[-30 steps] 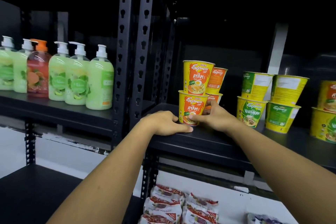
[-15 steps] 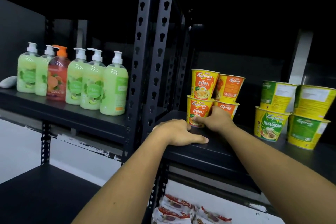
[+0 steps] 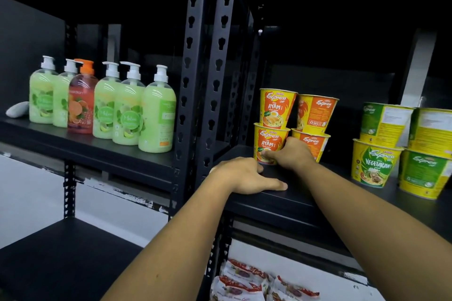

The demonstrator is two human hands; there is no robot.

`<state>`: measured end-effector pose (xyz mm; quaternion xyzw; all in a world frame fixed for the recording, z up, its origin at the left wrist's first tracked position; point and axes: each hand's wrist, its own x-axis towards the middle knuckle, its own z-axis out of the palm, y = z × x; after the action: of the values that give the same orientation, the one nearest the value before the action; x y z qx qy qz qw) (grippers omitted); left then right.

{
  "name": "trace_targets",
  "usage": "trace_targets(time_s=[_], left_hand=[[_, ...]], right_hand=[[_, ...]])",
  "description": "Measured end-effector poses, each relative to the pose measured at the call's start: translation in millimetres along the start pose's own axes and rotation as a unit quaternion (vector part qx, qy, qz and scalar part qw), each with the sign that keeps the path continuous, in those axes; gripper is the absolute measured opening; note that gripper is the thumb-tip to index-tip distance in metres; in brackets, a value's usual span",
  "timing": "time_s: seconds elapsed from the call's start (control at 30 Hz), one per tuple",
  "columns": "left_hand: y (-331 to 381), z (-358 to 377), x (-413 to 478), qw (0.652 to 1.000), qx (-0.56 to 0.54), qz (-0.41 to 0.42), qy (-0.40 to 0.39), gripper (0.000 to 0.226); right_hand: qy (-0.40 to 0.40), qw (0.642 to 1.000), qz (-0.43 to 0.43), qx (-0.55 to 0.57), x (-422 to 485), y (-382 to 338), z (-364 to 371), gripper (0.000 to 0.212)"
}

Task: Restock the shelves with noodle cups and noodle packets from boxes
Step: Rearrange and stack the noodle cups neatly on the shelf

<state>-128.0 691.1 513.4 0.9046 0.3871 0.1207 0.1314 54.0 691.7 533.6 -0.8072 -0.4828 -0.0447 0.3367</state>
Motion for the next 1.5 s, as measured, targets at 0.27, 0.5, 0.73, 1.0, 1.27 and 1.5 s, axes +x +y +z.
trace_targets(time_s=[0.27,0.5,0.73,1.0,1.27,1.5], left_hand=[[2.6,-2.1,-3.5,1.000,0.005,-0.003,-0.003,0.103],[3.9,-3.1,-5.6,1.000,0.003,-0.003,-0.006,0.101],[4.4,-4.0,-6.3,1.000,0.000,-0.001,-0.009,0.100],[3.8,-3.0,-4.7,1.000,0.001,-0.004,-0.006,0.103],[3.3,-2.4,-4.2,1.000,0.001,-0.006,-0.003,0.104],[2.5,-1.3,-2.5,1.000,0.003,-0.005,-0.001,0.105]], right_hand=[[-0.010,1.000,0.014,0.015,5.8,1.9,2.4,0.058],[-0.010,1.000,0.022,0.008,6.8,2.1,2.5,0.054],[-0.002,1.000,0.025,-0.004,7.0,0.6,3.1,0.051],[0.005,0.999,0.027,-0.023,6.4,-0.2,2.8,0.052],[0.006,0.999,0.029,-0.030,6.1,-1.4,1.8,0.055],[0.013,0.999,0.032,-0.042,5.3,-1.7,3.1,0.054]])
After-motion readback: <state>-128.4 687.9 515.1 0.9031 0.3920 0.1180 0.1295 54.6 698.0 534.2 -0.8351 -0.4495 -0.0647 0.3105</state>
